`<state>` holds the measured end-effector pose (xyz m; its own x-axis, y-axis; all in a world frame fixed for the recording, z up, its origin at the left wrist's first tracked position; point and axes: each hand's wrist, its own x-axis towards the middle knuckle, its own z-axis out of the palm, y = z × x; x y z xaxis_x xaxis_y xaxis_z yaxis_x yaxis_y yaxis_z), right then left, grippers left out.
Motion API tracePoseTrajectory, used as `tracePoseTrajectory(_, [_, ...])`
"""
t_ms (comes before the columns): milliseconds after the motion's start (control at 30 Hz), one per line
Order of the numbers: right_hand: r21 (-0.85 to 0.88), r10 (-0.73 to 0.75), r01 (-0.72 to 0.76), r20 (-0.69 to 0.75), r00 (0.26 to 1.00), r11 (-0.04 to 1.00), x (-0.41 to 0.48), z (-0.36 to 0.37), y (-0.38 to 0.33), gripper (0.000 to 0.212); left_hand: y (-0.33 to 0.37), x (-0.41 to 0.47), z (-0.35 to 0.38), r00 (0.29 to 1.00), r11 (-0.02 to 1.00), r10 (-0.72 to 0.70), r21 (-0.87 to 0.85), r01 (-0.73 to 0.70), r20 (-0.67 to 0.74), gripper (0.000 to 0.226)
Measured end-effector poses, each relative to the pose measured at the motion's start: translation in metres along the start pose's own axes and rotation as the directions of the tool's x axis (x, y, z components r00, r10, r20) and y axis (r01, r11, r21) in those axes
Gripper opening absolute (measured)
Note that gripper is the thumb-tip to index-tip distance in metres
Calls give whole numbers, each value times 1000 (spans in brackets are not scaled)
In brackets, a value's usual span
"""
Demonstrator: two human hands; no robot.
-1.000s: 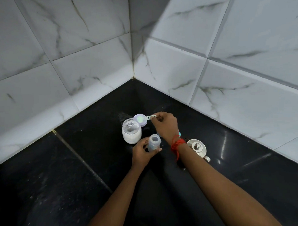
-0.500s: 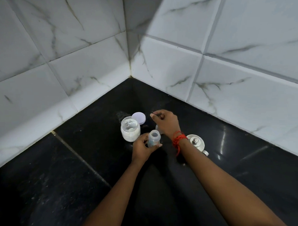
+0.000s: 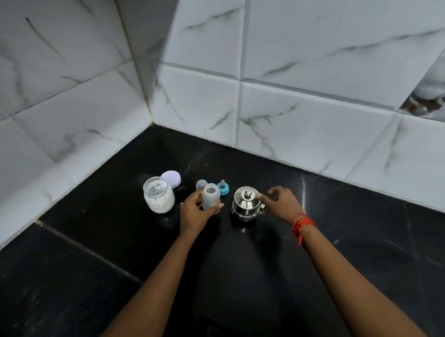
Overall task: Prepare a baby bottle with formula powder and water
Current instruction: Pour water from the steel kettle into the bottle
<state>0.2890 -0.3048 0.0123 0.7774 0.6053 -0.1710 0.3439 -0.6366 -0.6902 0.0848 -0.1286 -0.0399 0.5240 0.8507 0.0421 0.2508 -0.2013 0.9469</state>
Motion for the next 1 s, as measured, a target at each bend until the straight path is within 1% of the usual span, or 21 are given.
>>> tracePoseTrajectory(67, [26, -30, 29, 63, 998, 999, -7, 5, 11, 46, 3, -4, 0, 1000, 1000, 8, 5, -8, 7, 52])
tracePoseTrajectory(133, [47, -68, 65, 78, 995, 997, -13, 12, 14, 41, 4, -6, -1, 1000, 1000, 15, 6, -15, 7, 53])
tracePoseTrajectory(200, [120, -31, 24, 54, 998, 992, -18, 20, 16, 33, 3, -6, -4, 1000, 1000, 5, 4, -5, -6, 56])
tracePoseTrajectory(233, [193, -9, -1, 47, 999, 981, -19, 24, 18, 31, 4, -6, -5, 1000, 1000, -2, 3, 2, -10, 58])
tracePoseTrajectory(300, [384, 24, -57, 88, 996, 922, -22, 33, 20, 29, 7, -7, -7, 1000, 1000, -12, -1, 12, -12, 58])
tracePoseTrajectory(367, [524, 53, -115, 132, 990, 844, -26, 41, 19, 29, 9, -7, -9, 1000, 1000, -12, -8, 11, -21, 56])
tracePoseTrajectory(467, [644, 89, -120, 80, 993, 756, -31, 53, 14, 34, 7, -5, -13, 999, 1000, -20, -22, 19, -34, 58])
tracePoseTrajectory(600, [673, 138, -90, -19, 990, 734, -31, 61, 7, 44, 2, -5, -17, 999, 999, -36, -20, 36, -14, 59])
tracePoseTrajectory(700, [691, 113, -40, -60, 992, 722, -31, 54, -1, 42, -1, -3, -18, 1000, 999, -22, -31, 22, 9, 68])
tracePoseTrajectory(767, [698, 63, 22, -96, 993, 716, -30, 45, -10, 41, -3, -1, -19, 1000, 999, -8, -41, 9, 17, 74])
tracePoseTrajectory(833, [689, -2, 98, -138, 990, 718, -27, 31, -22, 41, -3, 0, -21, 1000, 999, 4, -41, -3, 21, 75])
tracePoseTrajectory(1000, [618, -208, 284, -194, 959, 733, -16, -15, -76, 39, -3, 2, -25, 1000, 999, 18, -34, -18, 8, 64])
